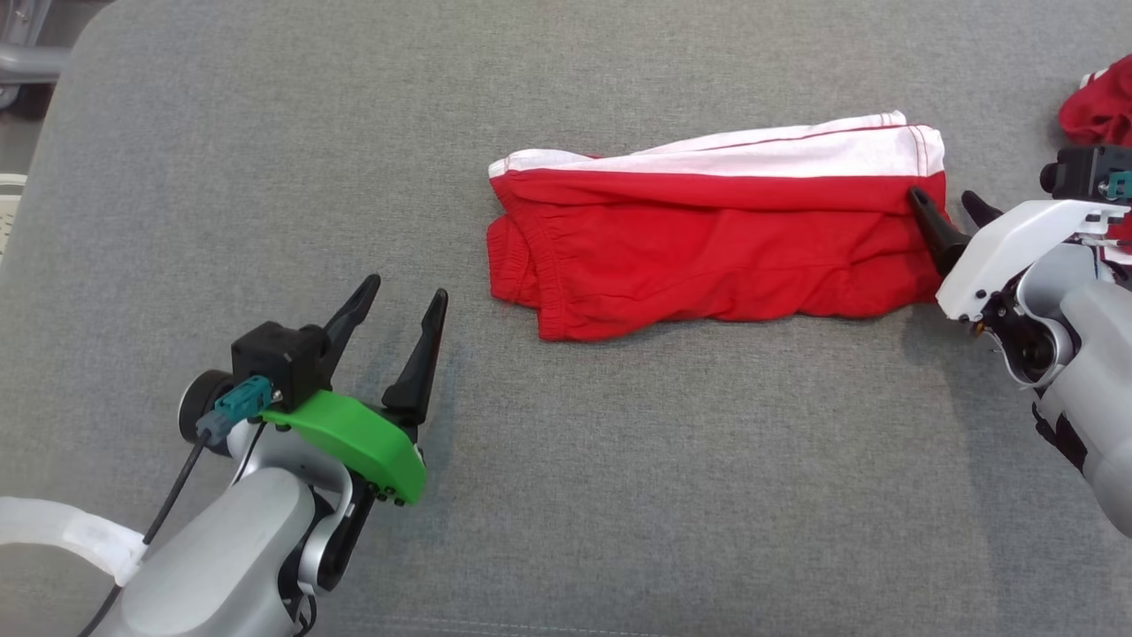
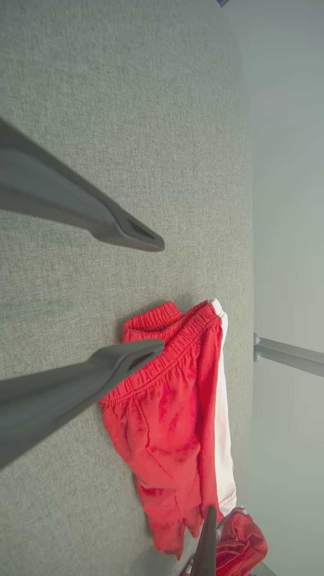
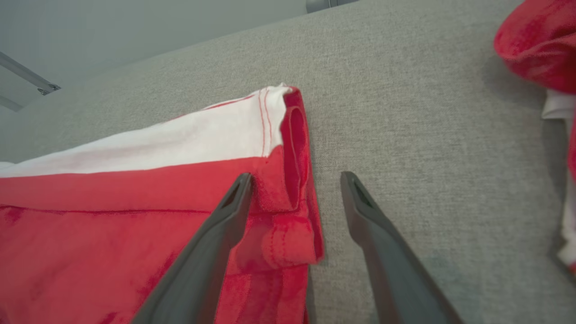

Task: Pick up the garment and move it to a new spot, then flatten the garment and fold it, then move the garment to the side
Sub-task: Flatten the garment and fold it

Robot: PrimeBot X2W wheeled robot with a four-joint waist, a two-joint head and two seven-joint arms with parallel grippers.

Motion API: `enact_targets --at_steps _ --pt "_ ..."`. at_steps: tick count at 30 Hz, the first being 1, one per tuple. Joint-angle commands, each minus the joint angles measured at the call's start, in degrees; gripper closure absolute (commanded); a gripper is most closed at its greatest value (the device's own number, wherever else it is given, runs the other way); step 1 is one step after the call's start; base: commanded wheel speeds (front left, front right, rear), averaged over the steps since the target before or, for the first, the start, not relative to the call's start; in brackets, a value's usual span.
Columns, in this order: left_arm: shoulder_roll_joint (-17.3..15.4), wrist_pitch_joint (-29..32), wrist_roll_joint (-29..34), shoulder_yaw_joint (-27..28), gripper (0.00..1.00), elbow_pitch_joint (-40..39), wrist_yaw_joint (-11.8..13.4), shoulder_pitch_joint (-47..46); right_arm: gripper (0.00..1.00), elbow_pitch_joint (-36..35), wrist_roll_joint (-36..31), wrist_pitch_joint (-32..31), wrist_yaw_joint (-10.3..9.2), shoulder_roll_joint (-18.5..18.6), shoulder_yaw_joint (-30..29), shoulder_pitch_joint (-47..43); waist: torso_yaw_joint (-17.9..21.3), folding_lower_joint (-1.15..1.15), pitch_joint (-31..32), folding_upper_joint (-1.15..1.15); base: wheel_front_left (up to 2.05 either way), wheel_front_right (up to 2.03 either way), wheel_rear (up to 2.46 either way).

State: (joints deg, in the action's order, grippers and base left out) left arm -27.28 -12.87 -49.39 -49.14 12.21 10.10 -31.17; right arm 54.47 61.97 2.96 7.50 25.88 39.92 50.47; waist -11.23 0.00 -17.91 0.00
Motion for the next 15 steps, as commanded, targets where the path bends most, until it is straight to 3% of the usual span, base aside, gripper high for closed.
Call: enact_targets --at_steps 1,15 --pt "-0.2 -0.2 -0.2 0.1 0.0 -0.3 0.4 0.8 0.0 0.8 0.8 -0.9 -0.01 -0.3 -0.2 0.4 -0.4 0.0 0.2 0.0 0.0 0.0 0.0" --pt "-1.0 0.4 -1.4 0.5 0.0 -2.0 1.3 1.7 0.0 8.1 4.1 -18.6 -0.03 -1.7 1.4 5.2 -1.9 0.0 -0.2 0.0 0.0 0.0 0.0"
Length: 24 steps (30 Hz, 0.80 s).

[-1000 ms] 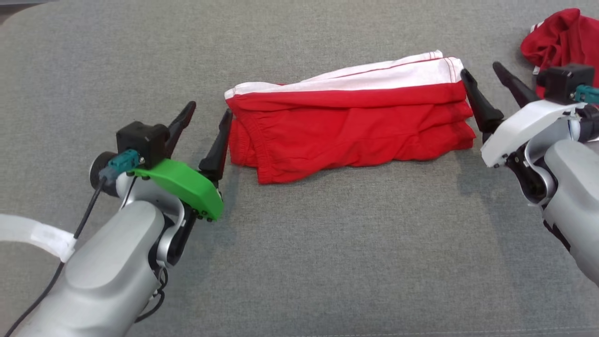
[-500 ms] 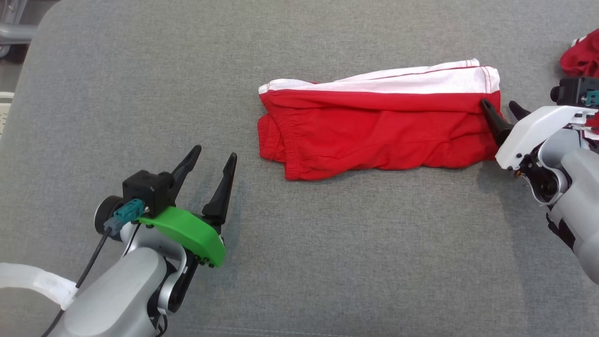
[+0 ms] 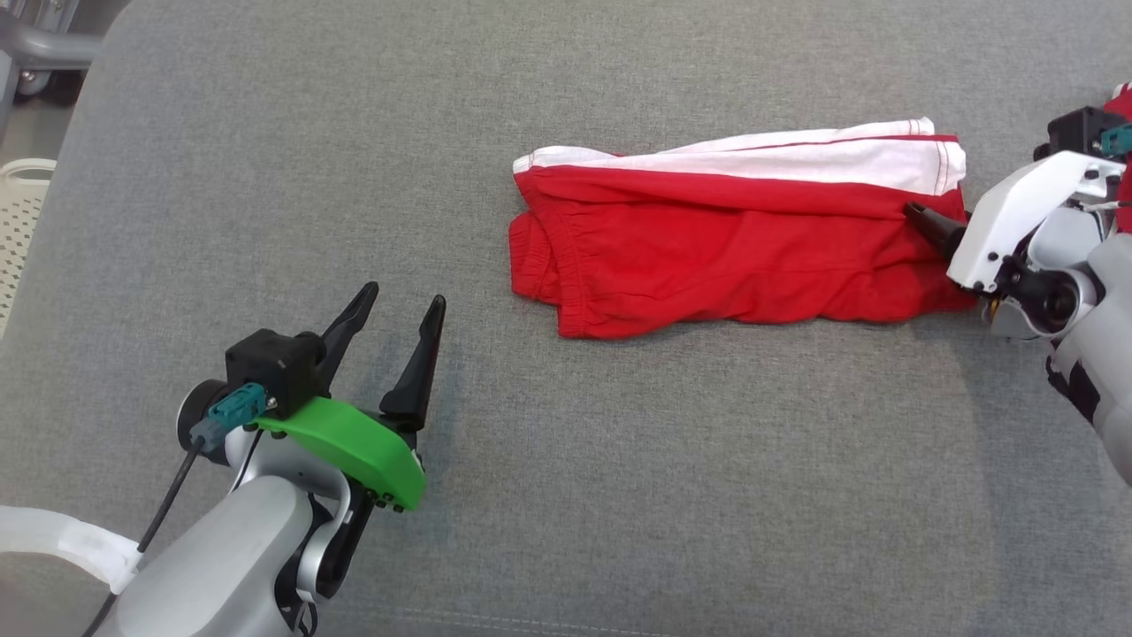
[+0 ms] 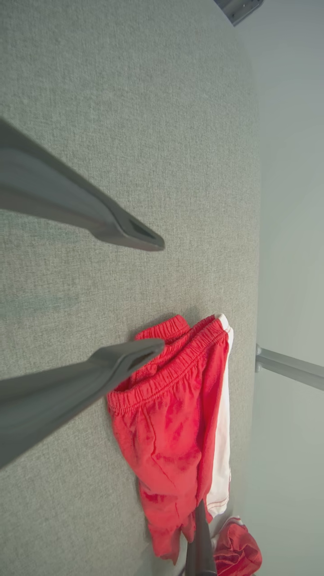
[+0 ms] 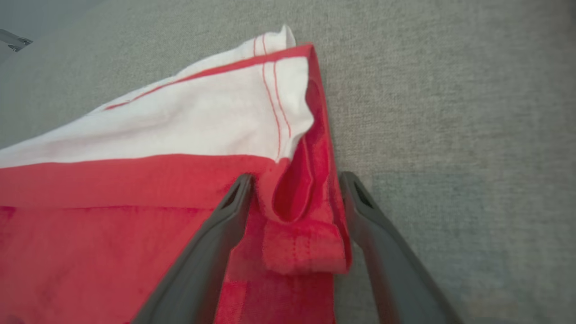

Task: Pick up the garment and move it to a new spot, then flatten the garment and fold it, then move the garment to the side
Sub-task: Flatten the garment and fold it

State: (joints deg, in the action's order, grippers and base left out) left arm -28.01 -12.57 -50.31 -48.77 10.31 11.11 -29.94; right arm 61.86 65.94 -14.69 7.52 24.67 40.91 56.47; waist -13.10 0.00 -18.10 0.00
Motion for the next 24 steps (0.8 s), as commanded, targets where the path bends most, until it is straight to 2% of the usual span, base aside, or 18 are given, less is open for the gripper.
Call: enact_targets --at_steps 1,7,8,9,10,11,17,24 --pt "-0.2 0.0 -0.5 0.1 0.0 -0.1 0.3 0.5 0.0 1.6 0.4 -2.3 -0.07 -0.6 0.4 -0.4 -0.2 0.0 -0.1 0.0 0.0 0.0 0.0" --pt "-0.3 0.0 -0.8 0.1 0.0 0.1 0.0 0.6 0.0 3.4 0.6 -4.1 -0.07 -1.3 0.5 1.2 -0.9 0.0 0.1 0.0 0.0 0.0 0.0" --pt "-0.3 0.0 -0.8 0.1 0.0 0.1 0.1 0.7 0.08 2.8 0.8 -3.9 -0.03 -1.5 0.6 0.9 -1.0 0.0 0.2 0.0 0.0 0.0 0.0" --pt "-0.3 -0.1 -1.0 0.2 0.0 0.2 0.1 0.8 0.56 2.2 1.1 -3.6 -0.02 -1.7 0.4 0.5 -1.0 0.0 0.3 0.0 0.0 0.0 0.0" --pt "-0.2 -0.1 -1.1 0.2 0.0 0.2 0.2 0.9 0.93 1.6 1.2 -3.2 -0.02 -1.8 0.4 0.2 -1.0 0.0 0.3 0.0 0.0 0.0 0.0" --pt "-0.2 -0.1 -1.1 0.2 0.0 0.2 0.3 0.9 1.0 1.0 1.1 -2.5 -0.02 -1.7 0.6 0.2 -1.0 0.0 0.4 0.0 0.0 0.0 0.0" --pt "0.0 -0.3 -1.3 0.1 0.0 0.2 0.3 1.2 1.0 -2.4 1.2 2.4 -0.02 -0.3 0.8 -0.4 -0.8 0.0 0.9 0.0 0.0 0.0 0.0" --pt "0.4 -0.1 -1.7 -0.3 0.0 0.3 0.4 2.0 1.0 -3.8 2.4 3.7 -0.03 2.1 1.3 -2.3 -0.1 0.0 2.8 0.0 0.0 0.0 0.0"
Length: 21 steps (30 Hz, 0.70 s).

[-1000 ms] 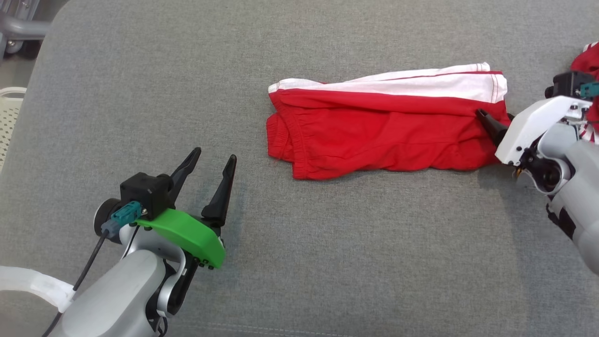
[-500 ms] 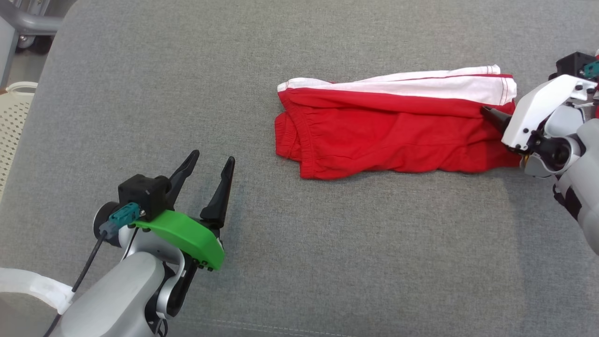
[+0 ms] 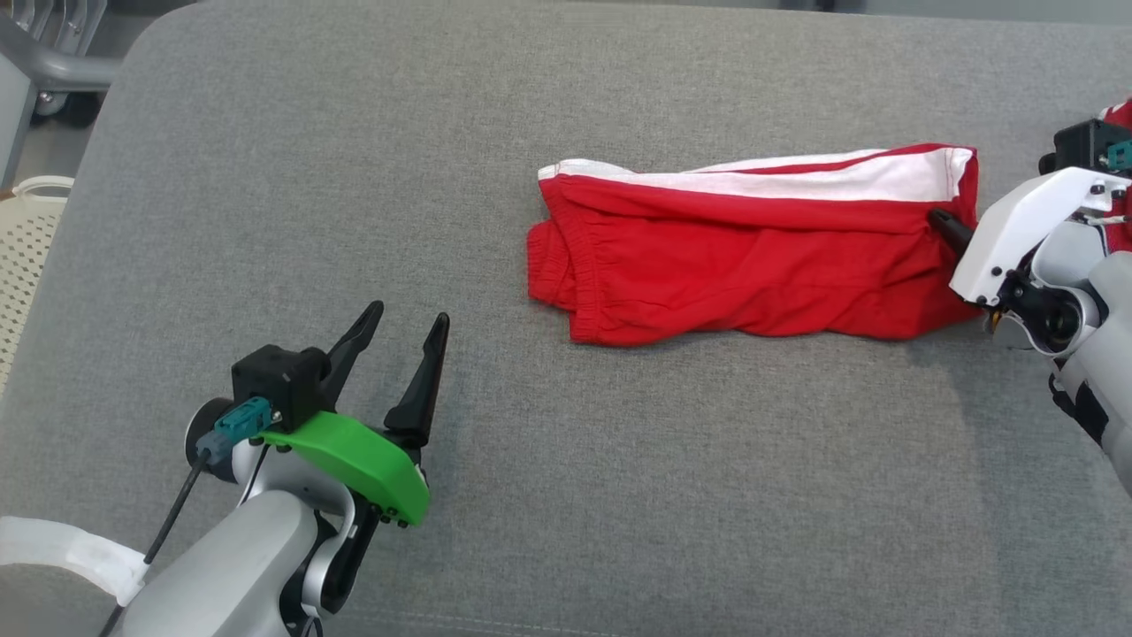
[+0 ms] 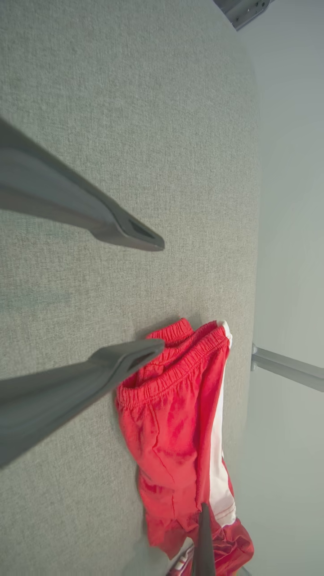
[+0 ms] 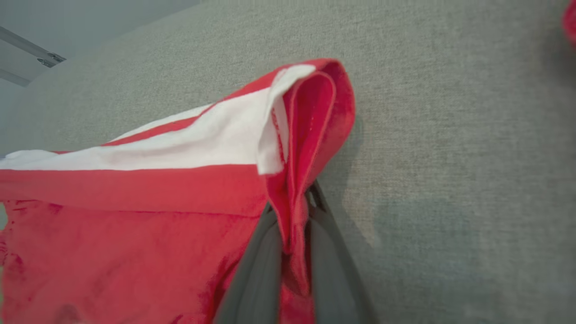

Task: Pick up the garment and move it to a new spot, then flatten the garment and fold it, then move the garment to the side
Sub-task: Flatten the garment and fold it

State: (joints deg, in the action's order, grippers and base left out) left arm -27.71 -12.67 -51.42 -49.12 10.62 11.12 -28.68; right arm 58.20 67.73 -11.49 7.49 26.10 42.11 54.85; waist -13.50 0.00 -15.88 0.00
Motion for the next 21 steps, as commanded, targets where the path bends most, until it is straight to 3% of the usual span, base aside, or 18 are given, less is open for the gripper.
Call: enact_targets --at_steps 1,10,21 --pt "0.1 0.0 -0.6 0.0 0.0 -0.1 0.5 0.9 1.0 -0.3 0.8 0.5 0.0 1.2 0.1 -1.0 0.4 0.0 1.0 0.0 0.0 0.0 0.0" --pt "-0.5 0.1 -1.0 -0.1 0.0 -1.2 1.1 2.4 1.0 0.0 1.5 0.1 0.0 3.8 0.4 -3.0 1.8 0.0 4.1 0.0 0.0 0.0 0.0" --pt "0.4 -0.2 -1.2 -0.3 0.0 -1.3 1.3 3.2 1.0 -7.0 4.8 -2.5 0.0 1.2 0.3 -1.4 0.8 0.0 4.4 0.0 0.0 0.0 0.0"
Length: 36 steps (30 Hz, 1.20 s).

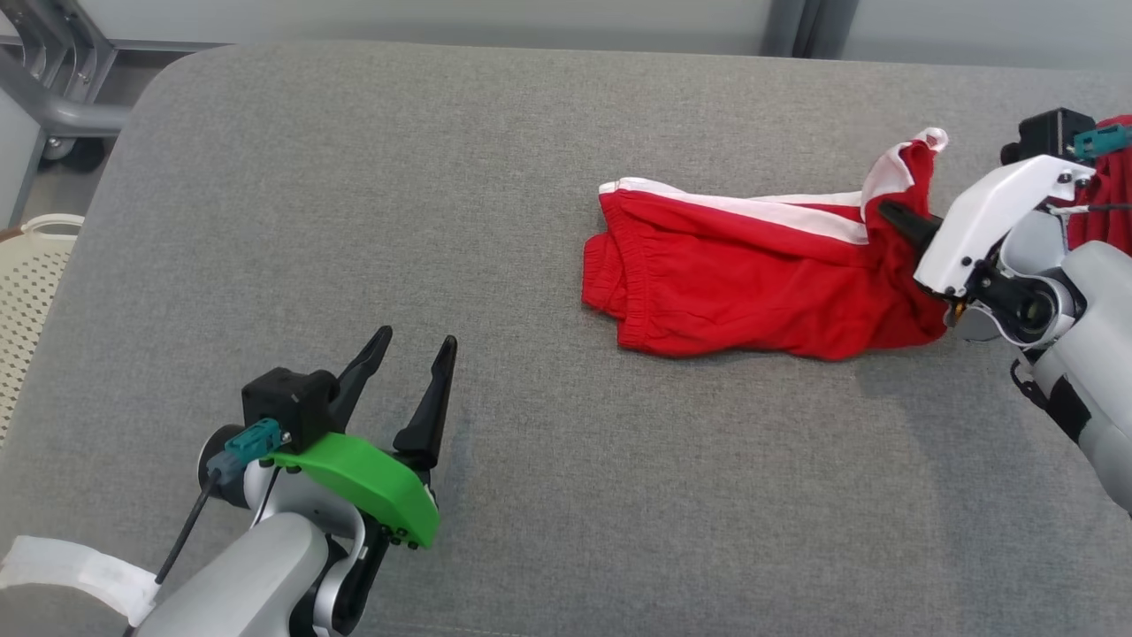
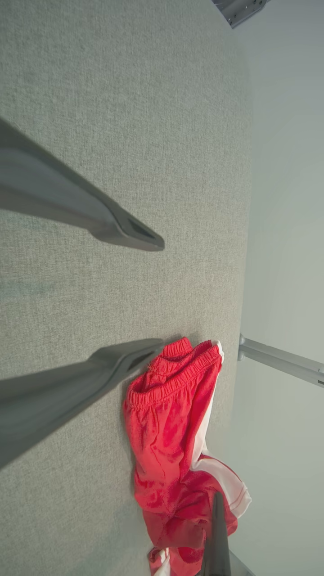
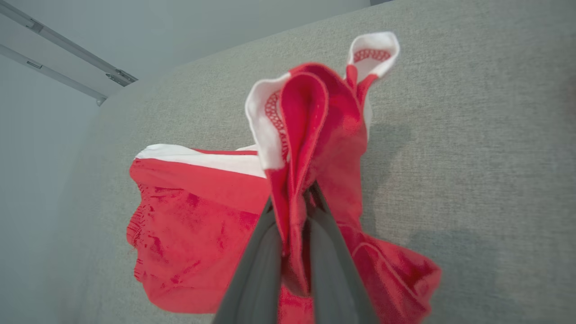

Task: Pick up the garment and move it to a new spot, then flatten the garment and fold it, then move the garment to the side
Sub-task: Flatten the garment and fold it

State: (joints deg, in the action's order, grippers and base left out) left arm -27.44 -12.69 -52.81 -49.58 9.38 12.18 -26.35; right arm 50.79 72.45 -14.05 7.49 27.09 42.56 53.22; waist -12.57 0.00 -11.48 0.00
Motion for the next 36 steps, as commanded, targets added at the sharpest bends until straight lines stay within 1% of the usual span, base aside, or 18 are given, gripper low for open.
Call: enact_targets --at_steps 1,6,11,16,17,20,26,27,28,29,30,36 --pt "0.3 -0.3 0.2 0.1 0.0 0.1 0.1 0.9 1.0 -0.7 0.7 -0.4 0.0 -0.2 -0.2 0.4 -0.4 0.0 0.0 0.0 0.0 0.0 0.0" --pt "1.0 -0.5 -0.2 -0.1 0.0 0.8 -0.2 1.0 1.0 -6.1 5.5 -3.6 0.01 -2.6 -1.7 0.3 -2.2 0.0 0.1 0.0 0.0 0.0 0.0" --pt "1.9 -0.8 -0.4 0.1 0.0 1.6 -0.6 1.1 1.0 -8.8 8.3 -5.7 0.01 -4.7 -2.2 -0.6 -4.3 0.0 -0.4 0.0 0.0 0.0 0.0" --pt "2.7 -1.0 -0.5 -0.2 0.0 2.6 -1.2 0.9 1.0 -7.1 9.9 -5.7 0.01 -7.5 -2.7 -0.6 -6.5 0.0 -1.1 0.0 0.0 0.0 0.0" --pt "3.0 -1.1 -0.5 -0.1 0.0 2.9 -1.2 0.7 1.0 -6.5 11.0 -5.9 0.01 -8.5 -3.4 -0.7 -7.2 0.0 -1.3 0.0 0.0 0.0 0.0" --pt "3.3 -1.3 -0.5 0.0 0.0 3.3 -1.5 0.8 1.0 -5.2 11.7 -5.2 0.01 -9.5 -3.8 -0.7 -8.0 0.0 -1.6 0.0 0.0 0.0 0.0" --pt "3.8 -1.6 -0.7 0.3 0.0 4.1 -2.0 0.9 1.0 -3.2 12.6 -5.8 0.01 -11.0 -3.9 -0.4 -8.6 0.0 -1.8 0.0 0.0 0.0 0.0" --pt "3.8 -1.6 -0.7 0.3 0.0 4.2 -2.0 0.9 0.76 -3.2 12.7 -5.9 0.01 -11.0 -3.9 -0.3 -8.5 0.0 -1.8 0.0 0.0 0.0 0.0" --pt "3.8 -1.7 -0.8 0.4 0.0 4.4 -2.0 0.9 0.56 -3.3 12.8 -6.0 0.01 -11.1 -3.8 -0.2 -8.4 0.0 -1.8 0.0 0.0 0.0 0.0" --pt "3.8 -1.7 -0.7 0.5 0.0 4.5 -1.9 0.9 0.12 -3.5 13.0 -6.1 0.01 -11.2 -3.7 -0.2 -8.3 0.0 -1.7 0.0 0.0 0.0 0.0" --pt "3.8 -1.6 -0.7 0.5 0.0 4.6 -1.9 0.9 0.0 -3.7 13.0 -6.4 0.01 -11.3 -3.7 -0.3 -8.1 0.0 -1.6 0.0 0.0 0.0 0.0" --pt "3.3 -1.2 -0.8 0.2 0.0 4.7 -1.6 1.4 0.0 -7.5 14.2 -7.1 0.01 -10.9 -4.0 -1.7 -6.6 0.0 0.1 0.0 0.0 0.0 0.0"
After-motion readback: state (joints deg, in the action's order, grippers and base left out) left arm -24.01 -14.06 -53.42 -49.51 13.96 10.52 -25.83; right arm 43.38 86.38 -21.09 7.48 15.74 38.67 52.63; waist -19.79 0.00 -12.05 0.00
